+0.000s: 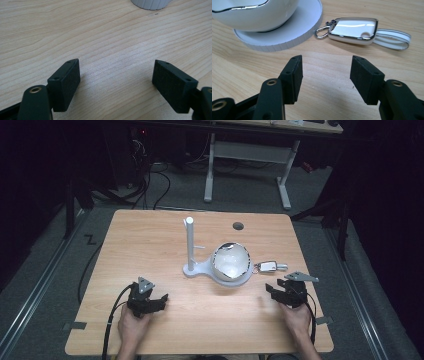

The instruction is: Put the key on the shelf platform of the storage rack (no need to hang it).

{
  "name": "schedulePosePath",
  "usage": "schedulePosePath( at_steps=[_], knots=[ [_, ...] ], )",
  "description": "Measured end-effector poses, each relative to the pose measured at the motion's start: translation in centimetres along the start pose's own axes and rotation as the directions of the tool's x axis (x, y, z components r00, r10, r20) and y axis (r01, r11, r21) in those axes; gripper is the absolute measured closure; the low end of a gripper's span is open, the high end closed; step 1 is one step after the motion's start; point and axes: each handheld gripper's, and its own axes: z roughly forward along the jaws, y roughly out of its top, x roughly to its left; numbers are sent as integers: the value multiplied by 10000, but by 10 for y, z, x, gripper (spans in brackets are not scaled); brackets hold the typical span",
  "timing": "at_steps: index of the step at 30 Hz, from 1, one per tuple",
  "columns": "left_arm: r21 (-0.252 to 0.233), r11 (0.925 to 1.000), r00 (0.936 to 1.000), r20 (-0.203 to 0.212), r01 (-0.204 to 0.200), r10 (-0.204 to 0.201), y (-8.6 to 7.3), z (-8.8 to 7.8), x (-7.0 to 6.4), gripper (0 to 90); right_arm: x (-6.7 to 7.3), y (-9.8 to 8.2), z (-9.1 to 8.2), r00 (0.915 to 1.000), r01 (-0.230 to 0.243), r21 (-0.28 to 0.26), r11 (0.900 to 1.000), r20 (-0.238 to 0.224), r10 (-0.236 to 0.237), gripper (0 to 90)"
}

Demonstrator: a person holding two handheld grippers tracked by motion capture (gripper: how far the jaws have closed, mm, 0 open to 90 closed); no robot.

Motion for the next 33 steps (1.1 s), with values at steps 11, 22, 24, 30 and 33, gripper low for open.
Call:
schedulePosePath(
  at_steps=[11, 22, 24, 30, 33],
  knots=[
    [3, 10000, 10000, -2, -4, 4, 0, 0, 0, 228, -9, 16, -7, 9997, 46, -168, 9998, 222, -42, 466],
    [7, 10000, 10000, 24, 9, -9, 0, 0, 0, 230, -20, 35, -6, 9992, -23, -367, 9993, 400, 38, 477],
    [10, 10000, 10000, 21, 4, -4, 0, 0, 0, 230, -22, 39, -6, 9992, -34, -363, 9993, 401, 48, 478],
    [-5, 10000, 10000, 19, 19, -19, 0, 0, 0, 231, -27, 48, -4, 9990, -82, -458, 9989, 436, 102, 478],
    [-8, 10000, 10000, 20, 18, -18, 0, 0, 0, 231, -30, 54, -1, 9986, -123, -369, 9992, 505, 142, 484]
  ],
)
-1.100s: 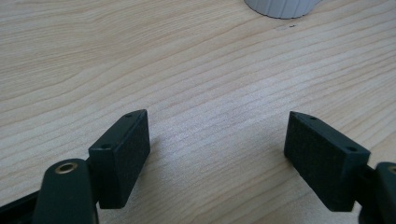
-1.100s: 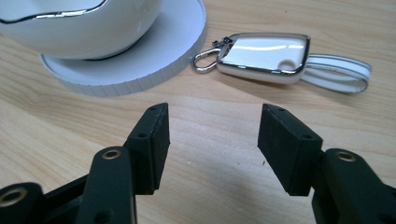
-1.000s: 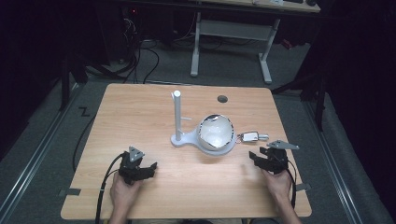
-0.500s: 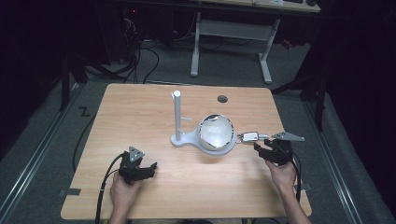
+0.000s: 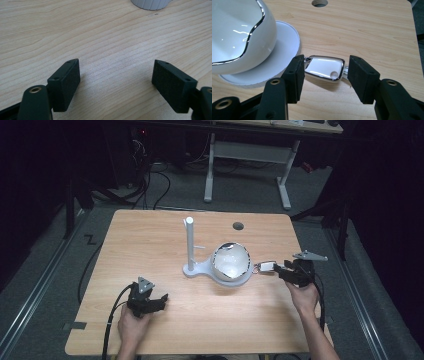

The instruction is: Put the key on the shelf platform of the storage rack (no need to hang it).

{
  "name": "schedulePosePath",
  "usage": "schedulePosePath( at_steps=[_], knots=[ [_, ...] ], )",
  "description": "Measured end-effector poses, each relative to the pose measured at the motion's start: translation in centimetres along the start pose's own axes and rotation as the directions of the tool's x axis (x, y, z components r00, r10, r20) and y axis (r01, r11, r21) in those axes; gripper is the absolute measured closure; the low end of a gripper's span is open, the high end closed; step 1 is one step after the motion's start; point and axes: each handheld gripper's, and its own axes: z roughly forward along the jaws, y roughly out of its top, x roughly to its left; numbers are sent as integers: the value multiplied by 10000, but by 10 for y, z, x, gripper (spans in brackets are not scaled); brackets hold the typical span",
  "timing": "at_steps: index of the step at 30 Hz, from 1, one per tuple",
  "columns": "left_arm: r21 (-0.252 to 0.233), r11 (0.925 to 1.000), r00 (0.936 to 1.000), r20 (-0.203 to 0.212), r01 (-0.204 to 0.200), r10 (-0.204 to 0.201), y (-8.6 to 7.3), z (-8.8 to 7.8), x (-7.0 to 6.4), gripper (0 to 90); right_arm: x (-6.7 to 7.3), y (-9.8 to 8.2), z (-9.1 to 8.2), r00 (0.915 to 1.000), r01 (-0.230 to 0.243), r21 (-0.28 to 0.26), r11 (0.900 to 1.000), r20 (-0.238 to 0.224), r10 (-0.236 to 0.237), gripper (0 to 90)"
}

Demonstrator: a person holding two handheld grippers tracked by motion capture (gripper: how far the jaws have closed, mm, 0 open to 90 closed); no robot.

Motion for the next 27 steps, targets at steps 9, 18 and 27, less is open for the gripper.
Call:
schedulePosePath(
  at_steps=[9, 18, 27],
  knots=[
    [0, 10000, 10000, 1, 1, -1, 0, 0, 0, 231, -8, 12, 9, 9992, -346, 10, 9994, 202, 345, 511],
    [10, 10000, 10000, 10, -5, 5, 0, 0, 0, 231, -14, 10, 23, 9982, -528, 527, 9972, 295, 513, 526],
    [11, 10000, 10000, 8, -10, 10, 0, 0, 0, 229, -16, 5, 42, 9959, -737, 925, 9930, 600, 683, 553]
  ],
)
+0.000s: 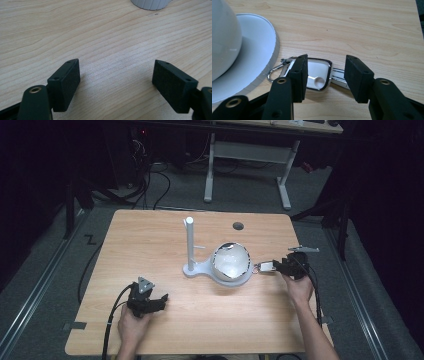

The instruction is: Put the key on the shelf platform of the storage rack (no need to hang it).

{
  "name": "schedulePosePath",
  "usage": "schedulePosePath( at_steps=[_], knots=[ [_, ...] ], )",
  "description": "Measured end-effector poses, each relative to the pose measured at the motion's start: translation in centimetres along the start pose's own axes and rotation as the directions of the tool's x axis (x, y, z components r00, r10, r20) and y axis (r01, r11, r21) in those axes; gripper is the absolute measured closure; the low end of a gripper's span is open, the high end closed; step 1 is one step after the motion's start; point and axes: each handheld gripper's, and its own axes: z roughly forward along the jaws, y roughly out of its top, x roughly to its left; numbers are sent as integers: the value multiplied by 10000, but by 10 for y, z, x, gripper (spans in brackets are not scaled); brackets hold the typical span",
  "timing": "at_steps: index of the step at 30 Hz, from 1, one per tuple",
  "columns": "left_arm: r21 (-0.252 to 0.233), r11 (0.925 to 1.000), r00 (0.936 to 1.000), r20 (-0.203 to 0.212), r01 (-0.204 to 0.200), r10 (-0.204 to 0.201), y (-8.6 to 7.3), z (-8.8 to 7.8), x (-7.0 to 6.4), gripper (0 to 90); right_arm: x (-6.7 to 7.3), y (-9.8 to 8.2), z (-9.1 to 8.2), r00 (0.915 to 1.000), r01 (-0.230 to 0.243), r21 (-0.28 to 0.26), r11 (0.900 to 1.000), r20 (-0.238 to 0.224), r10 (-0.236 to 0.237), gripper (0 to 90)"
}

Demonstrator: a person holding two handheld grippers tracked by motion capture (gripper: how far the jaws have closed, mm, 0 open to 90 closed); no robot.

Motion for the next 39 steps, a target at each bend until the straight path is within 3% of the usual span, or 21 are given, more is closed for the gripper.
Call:
schedulePosePath(
  at_steps=[21, 27, 39],
  knots=[
    [-2, 10000, 10000, 19, 2, -2, 0, 0, 0, 223, -5, -5, 22, 9993, -362, 449, 9983, 7, 362, 635],
    [-12, 10000, 10000, 11, 2, -2, 0, 0, 0, 224, -7, -6, 23, 9987, -393, 459, 9982, -312, 408, 709],
    [-11, 10000, 10000, 18, 6, -6, 0, 0, 0, 223, -5, -11, 29, 10000, -4, 592, 9982, 32, 2, 830]
  ],
)
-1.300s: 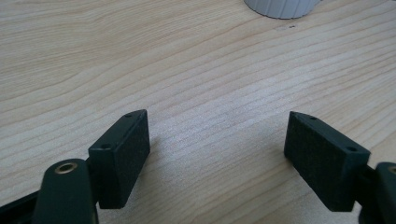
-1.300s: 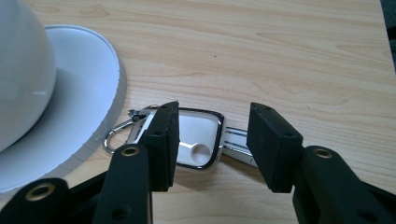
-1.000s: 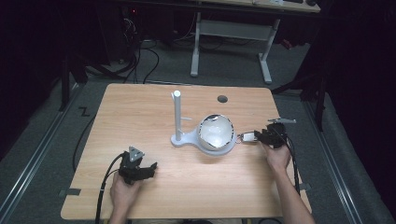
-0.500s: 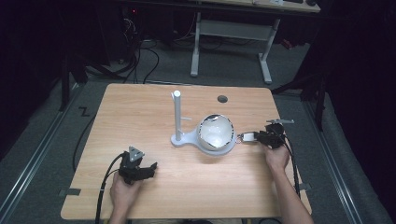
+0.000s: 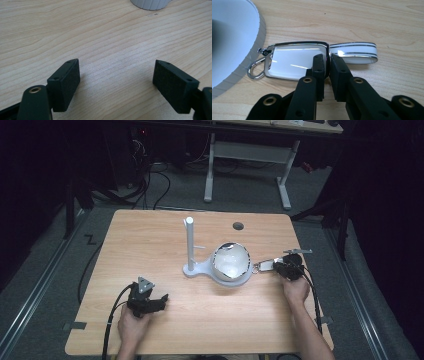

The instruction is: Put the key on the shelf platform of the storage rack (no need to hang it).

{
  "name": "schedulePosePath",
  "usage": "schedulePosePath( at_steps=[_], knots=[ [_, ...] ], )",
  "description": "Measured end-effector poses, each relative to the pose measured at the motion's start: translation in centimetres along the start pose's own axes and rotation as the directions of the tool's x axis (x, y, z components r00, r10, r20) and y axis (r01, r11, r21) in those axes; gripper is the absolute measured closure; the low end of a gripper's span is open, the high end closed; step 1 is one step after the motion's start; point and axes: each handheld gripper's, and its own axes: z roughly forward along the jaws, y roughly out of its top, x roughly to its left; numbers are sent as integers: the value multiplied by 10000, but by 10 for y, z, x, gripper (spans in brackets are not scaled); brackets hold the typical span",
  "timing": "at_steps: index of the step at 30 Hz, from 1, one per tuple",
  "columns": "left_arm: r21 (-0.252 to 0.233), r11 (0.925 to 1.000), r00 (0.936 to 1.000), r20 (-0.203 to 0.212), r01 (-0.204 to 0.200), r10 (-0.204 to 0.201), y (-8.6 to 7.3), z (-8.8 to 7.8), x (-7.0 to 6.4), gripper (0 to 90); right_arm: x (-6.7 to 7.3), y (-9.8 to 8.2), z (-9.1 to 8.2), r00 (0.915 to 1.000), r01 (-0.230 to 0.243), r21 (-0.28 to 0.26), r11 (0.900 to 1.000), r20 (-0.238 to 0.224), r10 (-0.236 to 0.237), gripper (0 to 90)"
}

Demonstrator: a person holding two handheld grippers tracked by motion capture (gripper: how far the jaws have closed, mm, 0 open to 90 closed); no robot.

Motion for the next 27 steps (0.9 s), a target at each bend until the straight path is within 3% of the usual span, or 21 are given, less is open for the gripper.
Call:
schedulePosePath(
  at_steps=[16, 27],
  knots=[
    [-2, 10000, 10000, 1, -2, 2, 0, 0, 0, 222, 2, 1, -2, 9996, 292, -274, 9992, 72, -290, 894],
    [1, 10000, 10000, -2, -3, 3, 0, 0, 0, 223, -5, 4, -23, 9997, 218, -730, 9971, -82, -224, 897]
  ],
)
